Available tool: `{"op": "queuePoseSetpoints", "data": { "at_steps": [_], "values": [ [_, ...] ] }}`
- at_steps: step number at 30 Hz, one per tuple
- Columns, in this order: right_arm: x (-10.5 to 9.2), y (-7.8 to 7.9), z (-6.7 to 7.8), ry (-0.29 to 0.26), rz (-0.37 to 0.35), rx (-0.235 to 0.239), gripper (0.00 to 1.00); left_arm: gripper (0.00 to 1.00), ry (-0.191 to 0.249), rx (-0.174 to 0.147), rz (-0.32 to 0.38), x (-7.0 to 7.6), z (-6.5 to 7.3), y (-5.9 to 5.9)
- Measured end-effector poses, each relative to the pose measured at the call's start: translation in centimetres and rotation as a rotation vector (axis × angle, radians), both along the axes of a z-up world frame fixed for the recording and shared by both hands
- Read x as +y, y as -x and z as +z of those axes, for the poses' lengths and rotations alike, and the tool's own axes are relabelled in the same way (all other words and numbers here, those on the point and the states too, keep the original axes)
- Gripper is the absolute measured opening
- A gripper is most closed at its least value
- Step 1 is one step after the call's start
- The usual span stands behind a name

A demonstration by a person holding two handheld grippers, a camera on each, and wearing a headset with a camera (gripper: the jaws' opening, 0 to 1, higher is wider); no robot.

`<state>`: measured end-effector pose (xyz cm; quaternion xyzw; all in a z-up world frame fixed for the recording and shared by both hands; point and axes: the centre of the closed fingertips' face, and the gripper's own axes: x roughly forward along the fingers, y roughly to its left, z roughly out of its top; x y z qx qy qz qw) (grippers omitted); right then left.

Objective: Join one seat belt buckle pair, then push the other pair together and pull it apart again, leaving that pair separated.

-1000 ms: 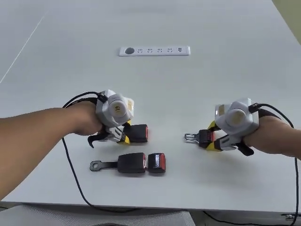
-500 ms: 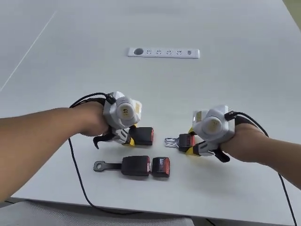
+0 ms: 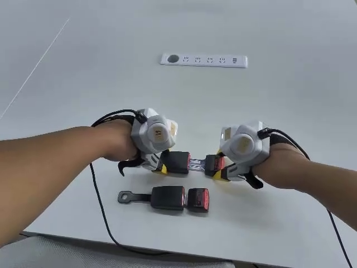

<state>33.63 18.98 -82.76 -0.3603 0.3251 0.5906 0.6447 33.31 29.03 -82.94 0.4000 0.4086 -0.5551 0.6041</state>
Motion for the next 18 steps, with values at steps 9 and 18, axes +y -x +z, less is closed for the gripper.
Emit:
{"op": "queuePoseSetpoints", "data": {
  "at_steps": [9, 18],
  "values": [
    [0.2, 0.1, 0.2, 0.006, 0.016, 0.000, 0.34, 0.32, -0.012, 0.010, 0.001, 0.0, -0.1, 0.0],
    [1.2, 0.2, 0.0, -0.008, 0.021, 0.002, 0.34, 0.32, -0.021, 0.014, -0.021, -0.1, -0.1, 0.1]
  ]
}}
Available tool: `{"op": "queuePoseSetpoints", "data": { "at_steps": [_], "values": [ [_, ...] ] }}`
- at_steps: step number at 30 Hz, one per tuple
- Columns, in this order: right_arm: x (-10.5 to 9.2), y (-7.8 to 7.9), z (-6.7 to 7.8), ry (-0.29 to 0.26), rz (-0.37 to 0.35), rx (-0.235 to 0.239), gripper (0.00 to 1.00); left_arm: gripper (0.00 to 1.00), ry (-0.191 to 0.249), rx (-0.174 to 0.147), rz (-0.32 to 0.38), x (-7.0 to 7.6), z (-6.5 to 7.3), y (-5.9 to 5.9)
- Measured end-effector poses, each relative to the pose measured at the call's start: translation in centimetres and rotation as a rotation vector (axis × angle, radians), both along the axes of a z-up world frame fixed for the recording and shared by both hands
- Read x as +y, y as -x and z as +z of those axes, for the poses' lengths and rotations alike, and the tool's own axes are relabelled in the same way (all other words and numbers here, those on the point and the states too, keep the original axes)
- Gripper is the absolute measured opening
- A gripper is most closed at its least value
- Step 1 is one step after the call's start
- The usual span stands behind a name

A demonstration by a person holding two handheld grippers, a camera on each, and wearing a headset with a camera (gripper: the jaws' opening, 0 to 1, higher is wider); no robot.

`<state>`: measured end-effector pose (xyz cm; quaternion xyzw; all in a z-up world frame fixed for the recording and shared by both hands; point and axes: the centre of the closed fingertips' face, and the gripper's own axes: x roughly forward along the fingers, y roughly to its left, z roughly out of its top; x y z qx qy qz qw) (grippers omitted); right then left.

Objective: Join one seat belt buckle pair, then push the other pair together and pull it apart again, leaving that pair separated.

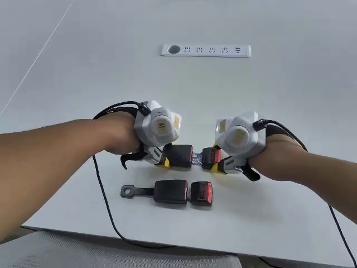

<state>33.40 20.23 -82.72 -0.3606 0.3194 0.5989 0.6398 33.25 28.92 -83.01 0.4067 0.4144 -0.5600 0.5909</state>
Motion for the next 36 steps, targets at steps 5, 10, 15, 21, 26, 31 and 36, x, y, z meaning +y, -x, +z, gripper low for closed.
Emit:
{"op": "queuePoseSetpoints", "data": {
  "at_steps": [5, 10, 15, 21, 26, 31, 36],
  "values": [
    [0.2, 0.0, 0.0, -0.011, -0.009, 0.000, 0.33, 0.32, -0.003, 0.003, -0.016, 0.0, 0.0, -0.1],
    [0.4, 0.0, -0.1, -0.019, -0.025, 0.012, 0.32, 0.31, -0.017, 0.000, -0.012, -0.1, -0.1, 0.0],
    [1.7, 0.1, 0.0, -0.059, -0.078, 0.067, 0.32, 0.31, -0.020, 0.004, -0.014, -0.1, -0.1, 0.0],
    [1.8, 0.1, -0.2, -0.029, -0.043, 0.041, 0.32, 0.31, -0.018, 0.003, -0.007, 0.0, 0.0, 0.0],
    [1.8, 0.2, -0.1, -0.039, -0.036, 0.025, 0.32, 0.31, -0.029, 0.001, -0.003, 0.0, 0.0, 0.0],
    [1.8, 0.1, -0.1, -0.043, -0.037, 0.021, 0.33, 0.31, -0.029, 0.000, 0.007, 0.1, 0.0, 0.0],
    [1.6, 0.1, -0.1, -0.042, -0.033, 0.013, 0.33, 0.31, -0.030, 0.000, 0.004, 0.1, 0.0, 0.0]
  ]
}}
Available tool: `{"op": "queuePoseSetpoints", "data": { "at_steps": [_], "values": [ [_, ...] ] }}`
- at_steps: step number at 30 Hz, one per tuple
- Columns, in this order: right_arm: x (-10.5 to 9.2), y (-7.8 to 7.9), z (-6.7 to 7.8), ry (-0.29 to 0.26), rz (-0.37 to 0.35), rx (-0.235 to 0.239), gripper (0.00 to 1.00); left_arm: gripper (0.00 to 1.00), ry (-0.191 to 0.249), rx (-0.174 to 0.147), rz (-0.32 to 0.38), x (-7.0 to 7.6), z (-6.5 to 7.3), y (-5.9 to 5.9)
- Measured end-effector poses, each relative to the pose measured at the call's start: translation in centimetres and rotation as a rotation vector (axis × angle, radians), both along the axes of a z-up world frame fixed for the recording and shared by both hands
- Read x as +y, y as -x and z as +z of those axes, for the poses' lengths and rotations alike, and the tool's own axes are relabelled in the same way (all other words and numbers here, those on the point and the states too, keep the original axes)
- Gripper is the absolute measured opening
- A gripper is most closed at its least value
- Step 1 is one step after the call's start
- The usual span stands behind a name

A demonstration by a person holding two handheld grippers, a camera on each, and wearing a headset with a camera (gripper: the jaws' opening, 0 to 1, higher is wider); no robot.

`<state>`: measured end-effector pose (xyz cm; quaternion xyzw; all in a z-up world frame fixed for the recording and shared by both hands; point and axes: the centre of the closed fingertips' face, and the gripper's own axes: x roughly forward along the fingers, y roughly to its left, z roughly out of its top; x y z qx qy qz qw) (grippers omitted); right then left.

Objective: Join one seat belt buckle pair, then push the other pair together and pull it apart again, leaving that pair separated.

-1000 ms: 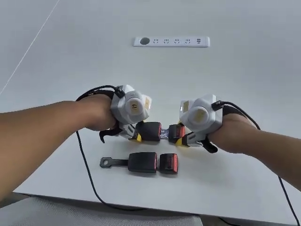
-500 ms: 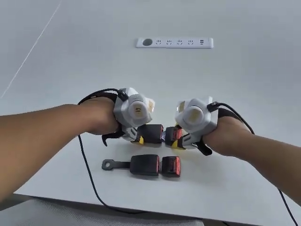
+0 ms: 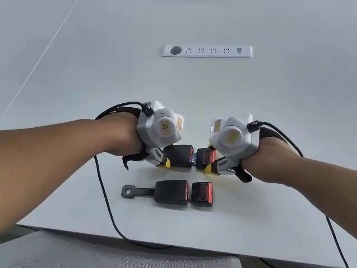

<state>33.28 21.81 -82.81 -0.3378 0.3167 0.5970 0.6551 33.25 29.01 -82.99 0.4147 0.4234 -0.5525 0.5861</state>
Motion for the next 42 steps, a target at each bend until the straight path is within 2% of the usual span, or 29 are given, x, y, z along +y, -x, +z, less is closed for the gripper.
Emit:
{"op": "queuePoseSetpoints", "data": {
  "at_steps": [9, 13, 16, 28, 36, 42],
  "values": [
    [-1.8, 0.0, 0.0, 0.006, 0.001, -0.011, 0.34, 0.31, -0.008, 0.000, -0.005, -0.1, 0.0, 0.1],
    [-2.4, 0.0, 0.0, 0.032, -0.006, -0.019, 0.34, 0.31, -0.012, 0.002, -0.009, -0.1, -0.1, 0.1],
    [-3.7, -0.1, -0.1, 0.046, -0.011, -0.024, 0.35, 0.32, -0.013, 0.002, -0.006, -0.1, -0.1, 0.1],
    [-11.5, 0.6, 0.0, 0.070, -0.051, -0.032, 0.35, 0.32, -0.019, 0.001, 0.014, -0.3, 0.2, 0.4],
    [-17.8, 1.6, -0.1, 0.089, -0.119, -0.012, 0.35, 0.32, 0.021, -0.001, 0.068, -0.1, 0.5, 0.5],
    [-20.3, 2.4, 0.1, 0.096, -0.148, 0.017, 0.36, 0.32, 0.024, -0.002, 0.069, -0.2, 0.5, 0.5]
  ]
}}
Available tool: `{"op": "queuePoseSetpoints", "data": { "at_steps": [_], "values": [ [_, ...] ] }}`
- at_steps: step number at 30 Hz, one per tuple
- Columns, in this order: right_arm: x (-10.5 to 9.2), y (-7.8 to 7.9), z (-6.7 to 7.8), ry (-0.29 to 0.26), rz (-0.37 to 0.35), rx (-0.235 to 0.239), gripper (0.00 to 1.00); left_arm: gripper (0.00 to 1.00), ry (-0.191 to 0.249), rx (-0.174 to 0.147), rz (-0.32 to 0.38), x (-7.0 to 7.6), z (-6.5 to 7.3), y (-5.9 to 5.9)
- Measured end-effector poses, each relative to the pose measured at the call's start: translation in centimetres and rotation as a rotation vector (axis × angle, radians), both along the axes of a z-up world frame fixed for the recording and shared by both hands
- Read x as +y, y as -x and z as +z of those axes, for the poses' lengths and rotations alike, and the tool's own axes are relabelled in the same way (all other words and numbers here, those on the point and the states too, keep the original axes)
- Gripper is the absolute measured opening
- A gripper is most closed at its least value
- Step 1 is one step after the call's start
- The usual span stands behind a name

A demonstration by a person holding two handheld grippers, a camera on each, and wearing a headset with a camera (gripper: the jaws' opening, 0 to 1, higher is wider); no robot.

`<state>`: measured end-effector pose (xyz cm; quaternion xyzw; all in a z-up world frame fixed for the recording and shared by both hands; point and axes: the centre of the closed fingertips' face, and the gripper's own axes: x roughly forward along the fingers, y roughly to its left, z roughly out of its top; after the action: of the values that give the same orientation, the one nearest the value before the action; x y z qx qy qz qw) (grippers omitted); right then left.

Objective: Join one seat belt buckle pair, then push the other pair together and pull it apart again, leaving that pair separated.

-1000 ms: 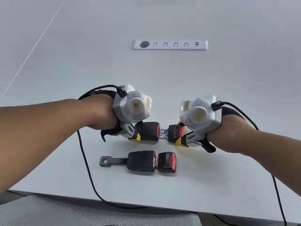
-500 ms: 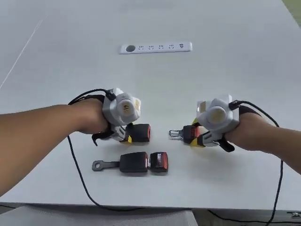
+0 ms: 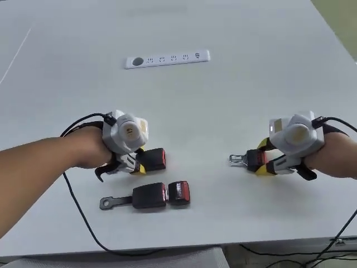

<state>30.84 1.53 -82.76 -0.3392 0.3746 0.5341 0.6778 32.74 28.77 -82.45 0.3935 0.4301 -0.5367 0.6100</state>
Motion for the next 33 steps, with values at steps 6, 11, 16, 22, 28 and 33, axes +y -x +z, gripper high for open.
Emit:
{"op": "queuePoseSetpoints", "data": {
  "at_steps": [6, 11, 16, 22, 28, 33],
  "values": [
    [-0.4, 0.2, 0.2, -0.003, -0.060, 0.025, 0.37, 0.32, -0.003, -0.004, 0.011, 0.0, 0.1, 0.1],
    [-0.5, 0.1, 0.5, -0.004, -0.098, 0.009, 0.41, 0.32, -0.023, -0.030, 0.012, -0.1, 0.2, 0.1],
    [-0.7, -0.2, 0.7, 0.007, -0.135, -0.039, 0.45, 0.33, -0.015, -0.063, 0.023, 0.1, 0.4, -0.1],
    [-0.9, -0.2, 1.0, -0.032, -0.256, -0.096, 0.47, 0.34, 0.019, -0.103, 0.086, 1.1, 0.4, -0.3],
    [-0.5, 0.5, 2.2, -0.050, -0.325, -0.169, 0.64, 0.37, 0.095, -0.176, 0.222, 2.8, 2.6, 0.2],
    [1.1, 1.6, 3.4, -0.127, -0.360, -0.190, 0.67, 0.45, 0.129, -0.212, 0.268, 4.1, 4.1, 2.5]
  ]
}}
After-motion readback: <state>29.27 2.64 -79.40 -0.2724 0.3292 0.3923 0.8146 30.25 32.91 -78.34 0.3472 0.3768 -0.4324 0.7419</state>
